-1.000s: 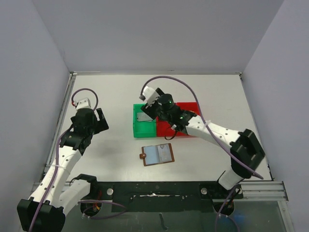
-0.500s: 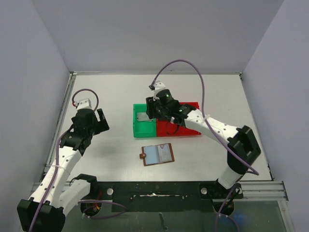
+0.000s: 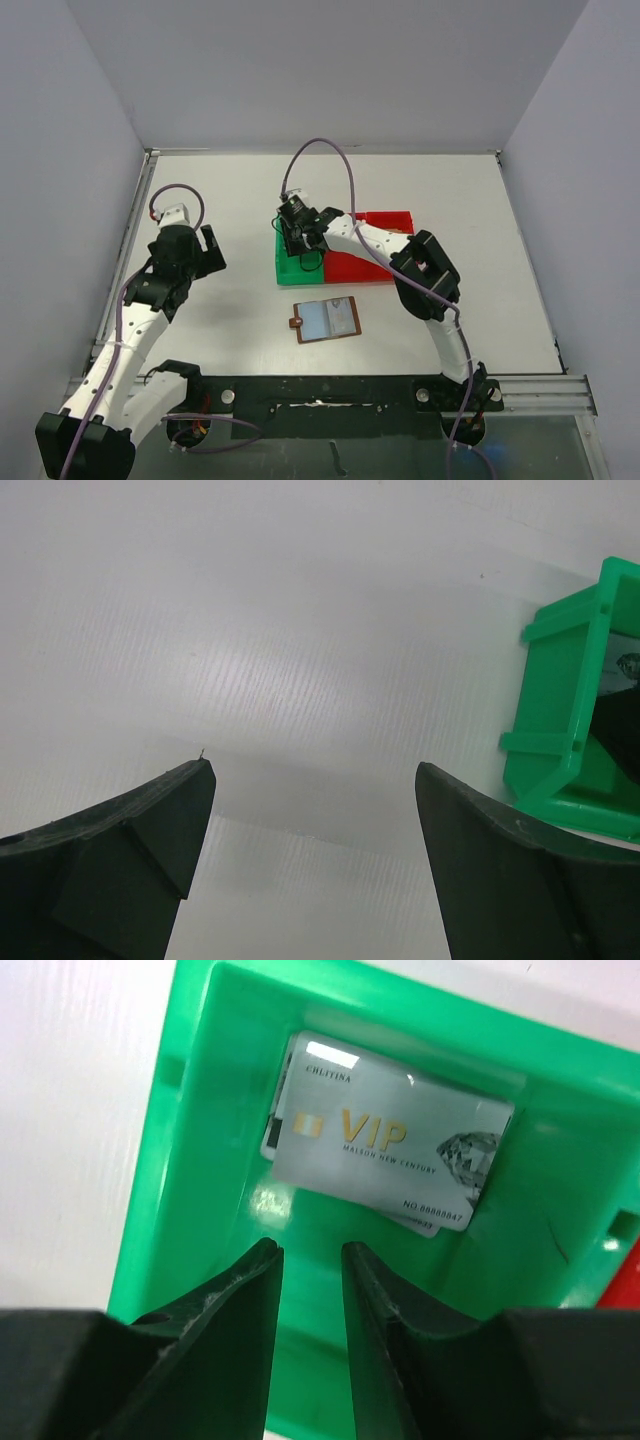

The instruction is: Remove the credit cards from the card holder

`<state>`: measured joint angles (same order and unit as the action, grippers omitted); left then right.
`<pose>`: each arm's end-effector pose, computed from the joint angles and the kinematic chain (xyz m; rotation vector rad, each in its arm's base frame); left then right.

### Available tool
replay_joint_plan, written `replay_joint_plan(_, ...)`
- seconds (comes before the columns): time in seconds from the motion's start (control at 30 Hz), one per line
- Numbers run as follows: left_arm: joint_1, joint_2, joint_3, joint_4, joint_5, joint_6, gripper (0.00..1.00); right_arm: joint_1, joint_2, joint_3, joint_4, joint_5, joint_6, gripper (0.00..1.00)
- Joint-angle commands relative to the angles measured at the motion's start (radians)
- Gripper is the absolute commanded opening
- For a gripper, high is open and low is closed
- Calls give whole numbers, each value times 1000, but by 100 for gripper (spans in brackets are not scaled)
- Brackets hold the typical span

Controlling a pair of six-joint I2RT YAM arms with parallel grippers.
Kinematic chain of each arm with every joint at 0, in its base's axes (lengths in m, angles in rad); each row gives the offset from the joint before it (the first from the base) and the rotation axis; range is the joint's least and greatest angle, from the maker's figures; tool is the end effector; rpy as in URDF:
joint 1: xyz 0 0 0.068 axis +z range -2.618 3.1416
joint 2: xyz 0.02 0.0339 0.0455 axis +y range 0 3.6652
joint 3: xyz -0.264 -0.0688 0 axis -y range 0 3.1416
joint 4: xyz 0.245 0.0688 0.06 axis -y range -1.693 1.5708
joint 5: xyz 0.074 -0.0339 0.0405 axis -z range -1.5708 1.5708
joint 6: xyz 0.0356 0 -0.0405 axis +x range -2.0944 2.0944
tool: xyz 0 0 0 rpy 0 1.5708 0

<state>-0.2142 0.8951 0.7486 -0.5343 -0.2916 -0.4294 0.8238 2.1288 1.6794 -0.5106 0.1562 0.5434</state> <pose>0.1878 -0.0304 0.2750 -0.3917 2.1831 -0.0255 0.3228 0.3405 0.1956 -0.2941 2.5339 0.3530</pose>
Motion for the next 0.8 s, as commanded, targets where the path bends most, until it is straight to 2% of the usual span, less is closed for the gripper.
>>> replay_joint_plan(0.0, 4, -13, 11, 49, -9, 14, 82, -5, 39, 114, -21, 70, 6, 31)
replay_joint_plan(0.23, 5, 0, 15, 45, -8, 17, 82, -5, 106, 174, -61, 100, 49, 32)
replay_joint_plan(0.77, 4, -5, 17, 35, -38, 8, 81, 17, 133, 129, -45, 92, 96, 32)
